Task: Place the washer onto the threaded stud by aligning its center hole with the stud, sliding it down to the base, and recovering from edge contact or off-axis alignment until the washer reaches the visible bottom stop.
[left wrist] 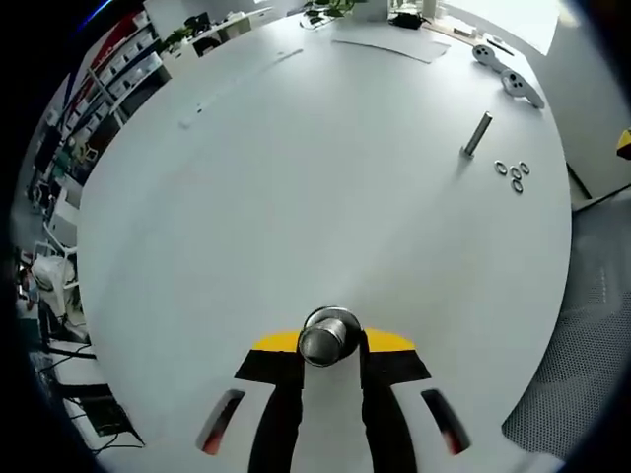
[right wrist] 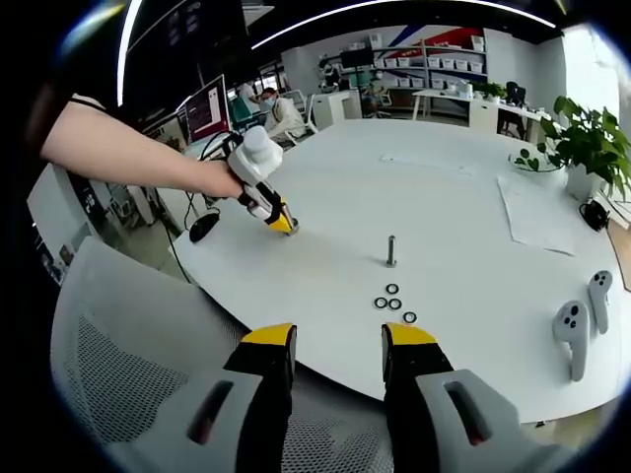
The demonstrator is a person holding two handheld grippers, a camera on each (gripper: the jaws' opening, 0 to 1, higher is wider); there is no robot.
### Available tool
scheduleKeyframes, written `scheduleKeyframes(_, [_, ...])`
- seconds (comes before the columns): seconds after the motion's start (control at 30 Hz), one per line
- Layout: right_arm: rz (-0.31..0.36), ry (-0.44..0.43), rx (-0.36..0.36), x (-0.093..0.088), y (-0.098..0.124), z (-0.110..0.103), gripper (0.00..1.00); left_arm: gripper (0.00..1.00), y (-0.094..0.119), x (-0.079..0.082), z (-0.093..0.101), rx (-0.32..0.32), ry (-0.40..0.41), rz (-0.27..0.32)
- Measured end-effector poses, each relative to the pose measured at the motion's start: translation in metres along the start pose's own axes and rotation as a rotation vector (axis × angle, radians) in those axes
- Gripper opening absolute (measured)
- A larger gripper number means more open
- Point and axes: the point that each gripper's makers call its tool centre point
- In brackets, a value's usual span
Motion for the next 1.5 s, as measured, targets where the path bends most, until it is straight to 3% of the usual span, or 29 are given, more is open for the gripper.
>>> scheduleKeyframes(0.13, [-0.003,0.004,0.003,-0.001,0.0,-0.001,0.37,0.21,0.001,-0.002,0.002,-0.008,0.017,0.003])
scheduleKeyframes(0.5, [-0.004,0.013,0.022,-0.001,-0.001,-0.004,0.37,0.24,0.02,0.005,0.006,0.017,0.078,0.082])
scheduleKeyframes(0.7, [0.003,0.011,0.029,0.001,-0.001,-0.005,0.37,0.24,0.032,-0.003,0.008,0.028,0.101,0.08])
scheduleKeyframes(0.8, [0.0,0.015,0.031,0.0,-0.001,-0.005,0.37,0.24,0.042,0.001,0.009,0.041,0.144,0.133])
scheduleKeyframes(0.9, [0.0,0.018,0.034,0.0,-0.001,-0.006,0.37,0.2,0.052,0.01,0.006,0.105,0.167,0.237])
scheduleKeyframes(0.97, [-0.003,0.019,0.035,0.0,-0.001,-0.006,0.37,0.24,0.051,0.008,0.016,0.072,0.215,0.245])
scheduleKeyframes(1.07, [-0.004,0.023,0.039,0.0,-0.001,-0.007,0.37,0.25,0.052,0.004,0.027,0.076,0.187,0.248])
scheduleKeyframes(1.17, [-0.006,0.025,0.044,-0.001,-0.001,-0.008,0.37,0.26,0.059,0.004,0.035,0.066,0.216,0.278])
scheduleKeyframes(1.5, [-0.002,0.026,0.05,0.0,-0.001,-0.009,0.37,0.29,0.079,-0.006,0.043,0.069,0.253,0.323])
Point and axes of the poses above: the point that each gripper's makers call its tool centre point, and the gripper's own axes: y roughly backward along the fingers, z roughly to its right, x roughly out of its top, and after that the axes turned 3 degrees about z, right-handed
